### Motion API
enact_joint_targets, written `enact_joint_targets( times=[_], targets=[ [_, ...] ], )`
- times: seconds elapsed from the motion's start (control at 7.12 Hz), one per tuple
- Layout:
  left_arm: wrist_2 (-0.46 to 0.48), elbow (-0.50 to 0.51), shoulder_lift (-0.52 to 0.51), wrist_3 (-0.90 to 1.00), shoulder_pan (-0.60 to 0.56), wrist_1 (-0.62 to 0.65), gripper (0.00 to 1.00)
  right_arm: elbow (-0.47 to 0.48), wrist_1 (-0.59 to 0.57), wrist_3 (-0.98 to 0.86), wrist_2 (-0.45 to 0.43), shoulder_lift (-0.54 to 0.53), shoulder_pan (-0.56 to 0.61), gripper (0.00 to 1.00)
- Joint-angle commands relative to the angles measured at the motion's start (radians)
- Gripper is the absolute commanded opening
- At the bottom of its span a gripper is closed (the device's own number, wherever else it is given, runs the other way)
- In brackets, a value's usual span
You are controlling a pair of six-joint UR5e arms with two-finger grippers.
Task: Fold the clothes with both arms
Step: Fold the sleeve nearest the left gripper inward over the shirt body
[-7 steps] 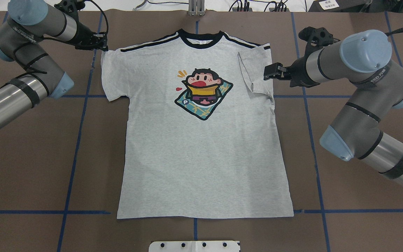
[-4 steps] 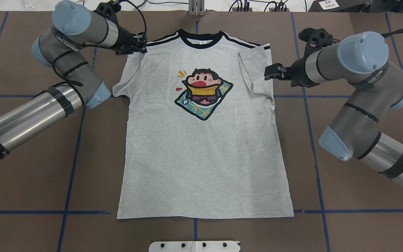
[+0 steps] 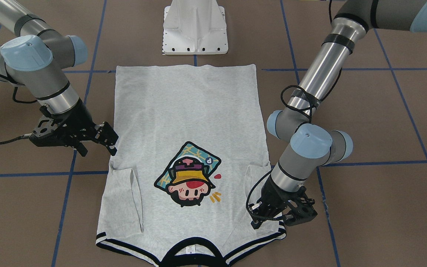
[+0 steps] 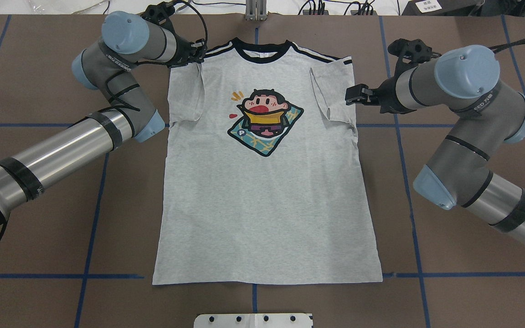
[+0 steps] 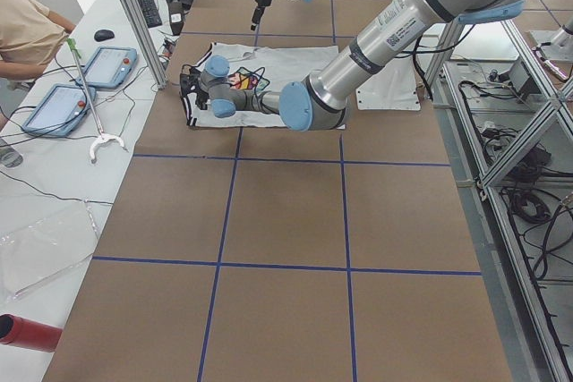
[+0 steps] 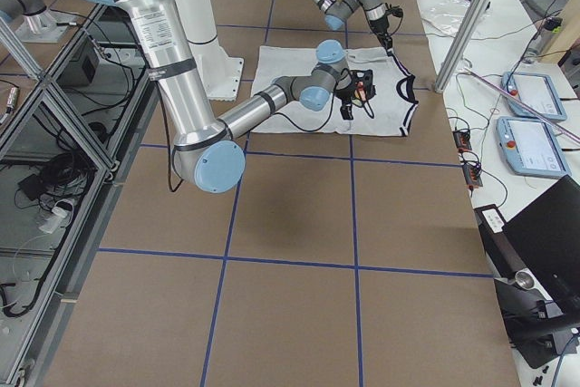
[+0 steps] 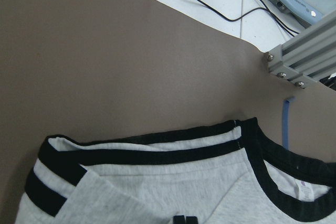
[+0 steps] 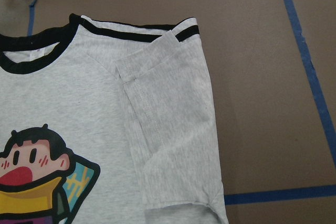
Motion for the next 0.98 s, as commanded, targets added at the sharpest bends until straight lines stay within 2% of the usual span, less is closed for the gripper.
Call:
enact_joint_targets(
  times=[0.0,0.14,0.28,0.42,0.56,0.7,0.84],
  targets=[
    [-0.001,-0.127,0.034,-0.049,0.022,-0.048,0.99,-0.001,-0.008,0.036,-0.062,0.025,-0.002,1.00],
    [-0.002,-0.294,0.127,-0.098,0.051,-0.048,0.99,0.002,-0.010,0.065,-0.090,0.027,-0.030,1.00],
    [-0.004,-0.449,0.219,-0.112,0.071,-0.043,0.99,0.012,-0.014,0.175,-0.112,0.036,-0.051,1.00],
    [-0.002,-0.581,0.288,-0.155,0.137,-0.037,0.99,0.056,-0.016,0.265,-0.169,0.021,-0.132,1.00],
    [-0.001,-0.670,0.333,-0.228,0.177,-0.037,0.99,0.162,-0.113,0.365,-0.258,0.007,-0.250,1.00],
    [-0.001,-0.756,0.397,-0.252,0.179,-0.034,0.99,0.324,-0.383,0.419,-0.344,0.007,-0.380,1.00],
    [0.001,-0.832,0.463,-0.252,0.177,-0.034,0.99,0.409,-0.501,0.559,-0.401,-0.001,-0.481,0.99]
  ],
)
